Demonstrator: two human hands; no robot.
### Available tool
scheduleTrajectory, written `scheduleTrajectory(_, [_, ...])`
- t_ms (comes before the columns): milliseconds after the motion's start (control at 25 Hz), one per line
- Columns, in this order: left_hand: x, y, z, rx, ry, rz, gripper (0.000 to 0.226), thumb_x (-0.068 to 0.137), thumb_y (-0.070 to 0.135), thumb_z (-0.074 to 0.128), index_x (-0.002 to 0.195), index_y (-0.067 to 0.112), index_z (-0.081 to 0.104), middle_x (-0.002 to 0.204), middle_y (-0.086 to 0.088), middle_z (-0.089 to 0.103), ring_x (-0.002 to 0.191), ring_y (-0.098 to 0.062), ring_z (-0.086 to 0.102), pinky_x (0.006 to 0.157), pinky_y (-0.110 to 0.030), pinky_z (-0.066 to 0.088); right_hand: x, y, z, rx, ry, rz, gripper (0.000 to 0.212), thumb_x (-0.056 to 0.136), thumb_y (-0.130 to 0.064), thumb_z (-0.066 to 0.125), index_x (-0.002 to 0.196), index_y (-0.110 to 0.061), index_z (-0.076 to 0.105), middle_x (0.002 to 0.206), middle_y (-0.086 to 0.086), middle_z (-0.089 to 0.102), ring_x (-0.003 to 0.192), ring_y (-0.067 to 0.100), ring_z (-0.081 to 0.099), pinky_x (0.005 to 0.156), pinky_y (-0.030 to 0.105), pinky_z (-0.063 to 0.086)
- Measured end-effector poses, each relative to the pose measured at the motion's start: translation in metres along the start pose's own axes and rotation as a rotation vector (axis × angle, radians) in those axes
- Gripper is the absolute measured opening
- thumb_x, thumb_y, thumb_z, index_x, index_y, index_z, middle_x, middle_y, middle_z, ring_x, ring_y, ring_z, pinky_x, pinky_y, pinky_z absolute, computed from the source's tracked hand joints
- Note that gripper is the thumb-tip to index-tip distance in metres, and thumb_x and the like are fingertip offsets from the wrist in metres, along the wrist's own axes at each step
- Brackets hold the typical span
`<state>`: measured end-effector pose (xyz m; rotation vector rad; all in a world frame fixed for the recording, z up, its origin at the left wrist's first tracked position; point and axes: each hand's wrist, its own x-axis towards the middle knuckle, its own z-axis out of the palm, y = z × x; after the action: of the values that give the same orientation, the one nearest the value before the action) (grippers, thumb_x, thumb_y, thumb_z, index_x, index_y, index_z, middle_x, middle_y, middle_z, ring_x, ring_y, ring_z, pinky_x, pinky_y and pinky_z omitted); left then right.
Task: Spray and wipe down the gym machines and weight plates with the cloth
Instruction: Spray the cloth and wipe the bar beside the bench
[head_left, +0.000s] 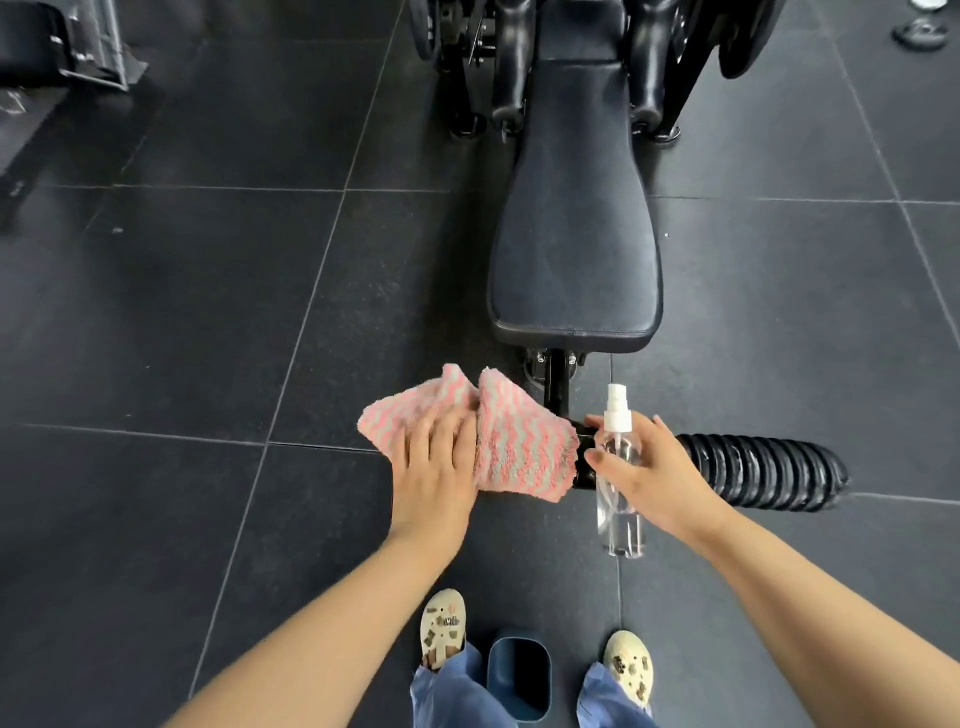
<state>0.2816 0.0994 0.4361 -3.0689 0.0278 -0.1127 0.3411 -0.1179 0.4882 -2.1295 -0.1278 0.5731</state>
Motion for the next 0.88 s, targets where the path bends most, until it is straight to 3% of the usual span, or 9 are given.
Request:
scheduleTrajectory(120, [0.003, 0.007, -0.004, -0.008, 0.06, -0.019, 0.098, 0.041, 0.034, 0.092, 0.123, 0.009, 0.045, 0.117, -0.009, 0.059, 0.113, -0.03, 0.049, 0.102, -0.053, 0.037, 0.004, 0.005, -0.004, 0.07, -0.058, 0.015, 0.016, 0.086, -0.016, 0.064, 0.079, -0.023, 0.052, 0.114, -0.017, 0.058, 0.113, 0.001, 0.051, 0.117, 0.028, 0.003])
scheduleTrajectory(200, [0.025, 0.003, -0.026, -0.025, -0.211, 0.082, 0.091, 0.054, 0.054, 0.082, 0.128, 0.018, 0.043, 0.121, 0.002, 0.055, 0.115, -0.021, 0.05, 0.102, -0.041, 0.033, 0.005, 0.008, -0.005, 0.168, -0.06, 0.028, 0.014, 0.085, -0.015, 0.065, 0.079, -0.022, 0.054, 0.111, -0.022, 0.057, 0.11, 0.0, 0.051, 0.116, 0.044, 0.018])
scheduleTrajectory(280, [0.052, -0.006, -0.042, -0.142, -0.521, 0.166, 0.085, 0.059, 0.063, 0.073, 0.128, 0.027, 0.041, 0.115, 0.01, 0.057, 0.106, -0.015, 0.055, 0.085, -0.032, 0.043, 0.003, 0.005, -0.004, 0.213, -0.031, 0.039, 0.011, 0.084, -0.017, 0.065, 0.083, -0.022, 0.056, 0.11, -0.023, 0.059, 0.115, 0.012, 0.052, 0.11, 0.047, 0.03])
scheduleTrajectory(360, [0.08, -0.011, -0.048, -0.296, -0.839, 0.181, 0.078, 0.061, 0.056, 0.076, 0.127, 0.033, 0.041, 0.112, 0.014, 0.058, 0.103, -0.013, 0.057, 0.08, -0.032, 0.047, 0.004, 0.005, -0.003, 0.209, 0.001, 0.047, 0.008, 0.085, -0.02, 0.064, 0.086, -0.021, 0.056, 0.11, -0.017, 0.063, 0.108, 0.01, 0.056, 0.108, 0.048, 0.032])
scheduleTrajectory(480, [0.114, -0.007, -0.048, -0.527, -1.304, 0.051, 0.069, 0.072, 0.041, 0.077, 0.131, 0.036, 0.041, 0.124, 0.011, 0.055, 0.11, -0.015, 0.054, 0.097, -0.037, 0.045, 0.005, 0.004, 0.001, 0.203, 0.01, 0.041, 0.009, 0.085, -0.022, 0.063, 0.081, -0.024, 0.055, 0.101, -0.011, 0.068, 0.092, -0.003, 0.06, 0.11, 0.05, 0.03])
scheduleTrajectory(560, [0.12, 0.001, -0.05, -0.6, -1.399, 0.014, 0.062, 0.073, 0.034, 0.078, 0.125, 0.038, 0.044, 0.121, 0.009, 0.057, 0.106, -0.016, 0.057, 0.094, -0.038, 0.047, 0.006, 0.003, 0.002, 0.191, 0.028, 0.036, 0.009, 0.085, -0.022, 0.063, 0.08, -0.019, 0.056, 0.095, -0.017, 0.065, 0.096, 0.004, 0.06, 0.11, 0.049, 0.03])
scheduleTrajectory(640, [0.112, 0.004, -0.051, -0.632, -1.285, 0.055, 0.062, 0.072, 0.034, 0.079, 0.122, 0.04, 0.044, 0.117, 0.012, 0.058, 0.102, -0.013, 0.058, 0.091, -0.036, 0.049, 0.006, 0.003, 0.001, 0.188, 0.03, 0.041, 0.007, 0.086, -0.02, 0.063, 0.082, -0.021, 0.057, 0.091, -0.02, 0.063, 0.095, 0.006, 0.06, 0.111, 0.047, 0.029])
scheduleTrajectory(760, [0.08, 0.01, -0.054, -0.335, -0.8, 0.15, 0.06, 0.065, 0.052, 0.072, 0.118, 0.04, 0.044, 0.084, 0.019, 0.057, 0.076, -0.005, 0.057, 0.072, -0.029, 0.044, 0.003, 0.002, 0.0, 0.221, 0.014, 0.022, 0.01, 0.087, -0.019, 0.063, 0.09, -0.028, 0.06, 0.093, -0.022, 0.064, 0.09, -0.001, 0.058, 0.112, 0.047, 0.028])
scheduleTrajectory(880, [0.034, 0.037, -0.028, -0.014, -0.203, 0.111, 0.08, 0.061, 0.051, 0.077, 0.129, 0.023, 0.044, 0.107, 0.006, 0.061, 0.097, -0.019, 0.057, 0.086, -0.034, 0.04, 0.004, 0.006, 0.0, 0.224, 0.026, 0.024, 0.01, 0.086, -0.019, 0.065, 0.096, -0.021, 0.062, 0.095, -0.017, 0.066, 0.088, 0.001, 0.059, 0.111, 0.048, 0.028])
